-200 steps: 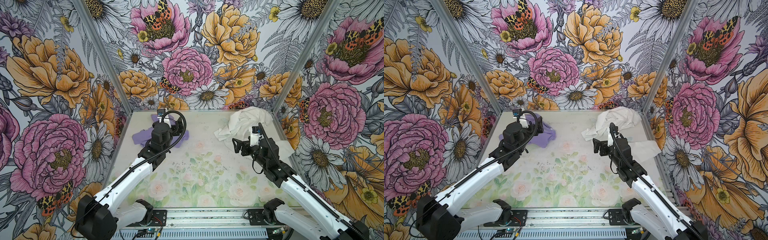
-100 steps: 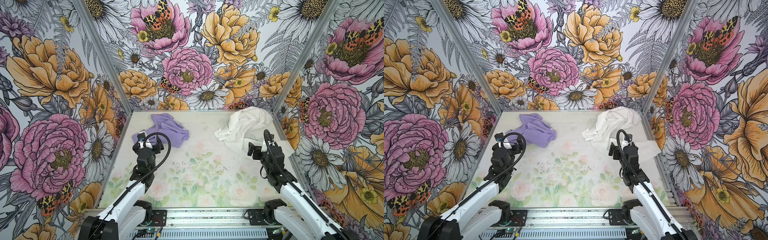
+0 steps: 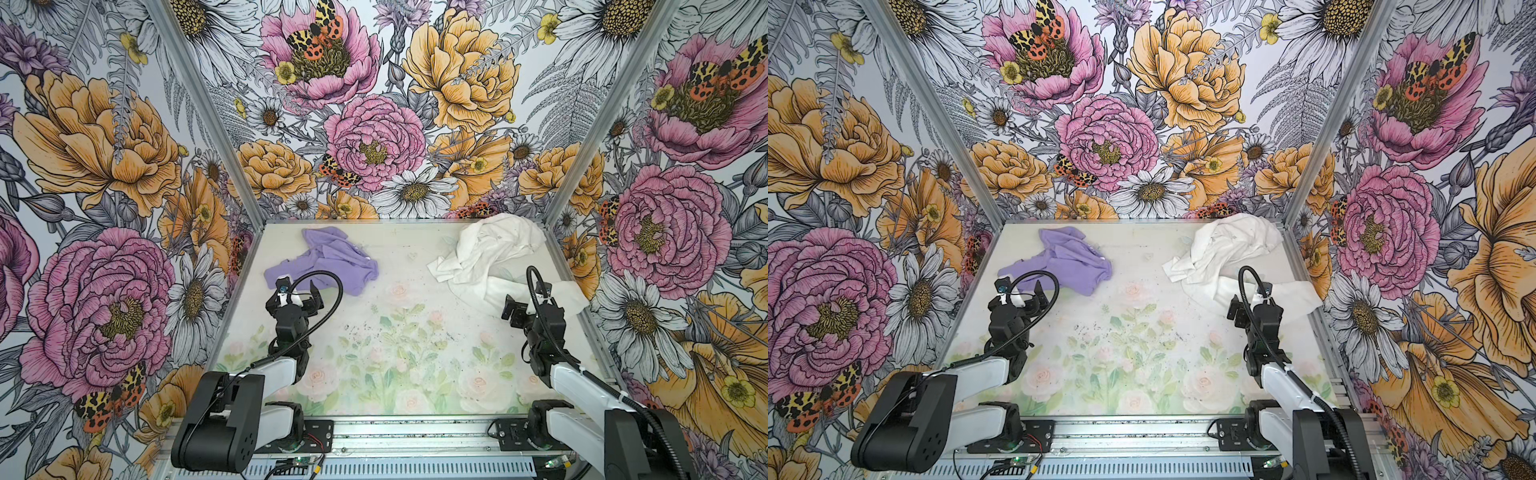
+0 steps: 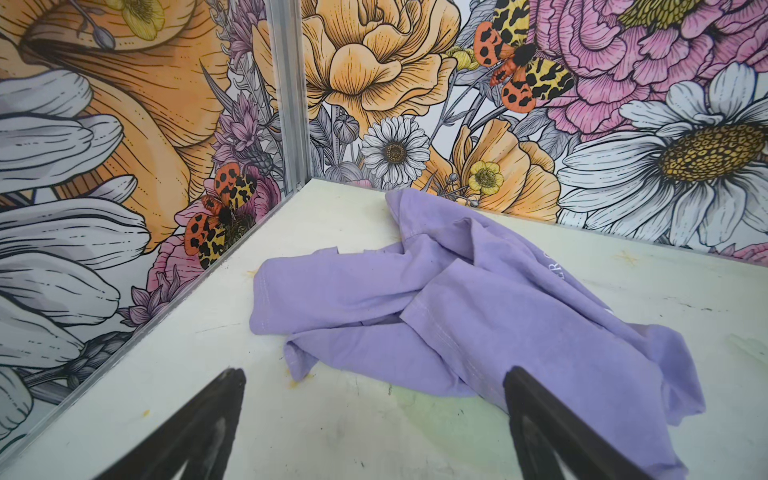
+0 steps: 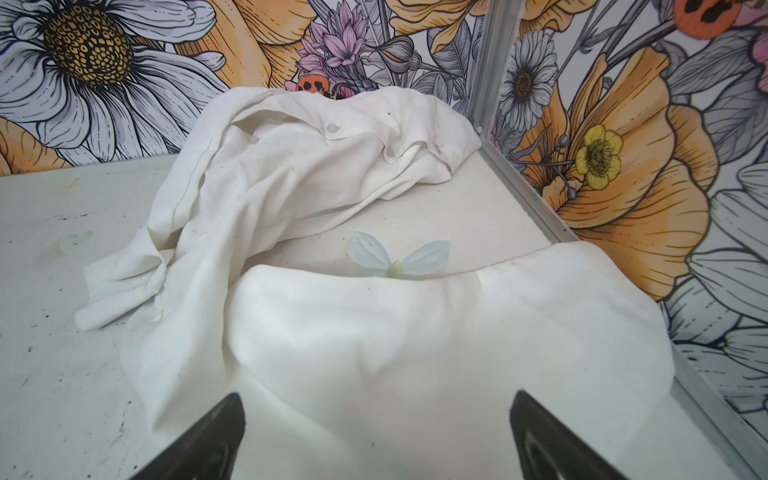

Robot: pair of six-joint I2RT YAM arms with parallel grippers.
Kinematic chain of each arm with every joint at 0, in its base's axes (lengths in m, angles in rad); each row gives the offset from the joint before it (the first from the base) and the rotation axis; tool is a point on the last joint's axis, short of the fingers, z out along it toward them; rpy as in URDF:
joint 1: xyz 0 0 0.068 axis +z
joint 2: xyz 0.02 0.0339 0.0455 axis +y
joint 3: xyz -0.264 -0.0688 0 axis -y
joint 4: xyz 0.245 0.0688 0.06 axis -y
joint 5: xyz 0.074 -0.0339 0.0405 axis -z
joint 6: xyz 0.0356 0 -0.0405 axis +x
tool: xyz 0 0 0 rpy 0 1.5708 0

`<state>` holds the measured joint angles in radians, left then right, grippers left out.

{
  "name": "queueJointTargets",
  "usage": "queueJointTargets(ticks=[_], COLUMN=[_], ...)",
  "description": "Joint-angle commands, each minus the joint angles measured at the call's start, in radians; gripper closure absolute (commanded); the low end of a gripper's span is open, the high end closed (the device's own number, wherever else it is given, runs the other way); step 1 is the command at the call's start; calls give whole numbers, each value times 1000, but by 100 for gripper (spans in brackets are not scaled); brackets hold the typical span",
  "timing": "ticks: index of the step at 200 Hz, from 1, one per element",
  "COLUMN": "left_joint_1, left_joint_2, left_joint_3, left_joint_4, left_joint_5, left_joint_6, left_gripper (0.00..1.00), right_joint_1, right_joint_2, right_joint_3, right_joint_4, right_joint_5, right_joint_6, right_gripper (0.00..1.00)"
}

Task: Pick out a specific cloth from the pile

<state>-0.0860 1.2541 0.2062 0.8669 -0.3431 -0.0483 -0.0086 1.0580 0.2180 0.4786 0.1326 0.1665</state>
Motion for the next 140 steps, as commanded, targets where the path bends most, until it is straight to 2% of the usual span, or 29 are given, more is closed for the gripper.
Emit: queueJointTargets(ticks=[1,27,76,105,110,120,131,140], left_joint_1=[32,65,103,104,104,104,103,104], left_joint_2=[22,56,238,315,310,300,302,298], left_joint_3=[1,21,22,31,33,47,67,95], left_joint_4=[111,117,305,367,355,311,279,221], left_joint_5=[62,98,163,186,189,186,193,191], left_joint_6=[30,31,11,19,19,15,19,18], left_gripper=[1,1,1,1,1,1,1,1], right_joint_1=[-14,-27,-72,-95,-97,-101,-98,-99], right_joint_2=[48,139,303,480,496,471,489,476], right_joint_3=[-2,23,104,107,106,123,121,126], right_joint_4=[198,281,352,527,559,481,517,480], right_joint_5=[-25,-54,-148,-217,-228,-229,-240,-236], right_joint_6=[-44,-62,-60,-40,-38,-38,-40,-39], right_gripper=[1,1,1,1,1,1,1,0])
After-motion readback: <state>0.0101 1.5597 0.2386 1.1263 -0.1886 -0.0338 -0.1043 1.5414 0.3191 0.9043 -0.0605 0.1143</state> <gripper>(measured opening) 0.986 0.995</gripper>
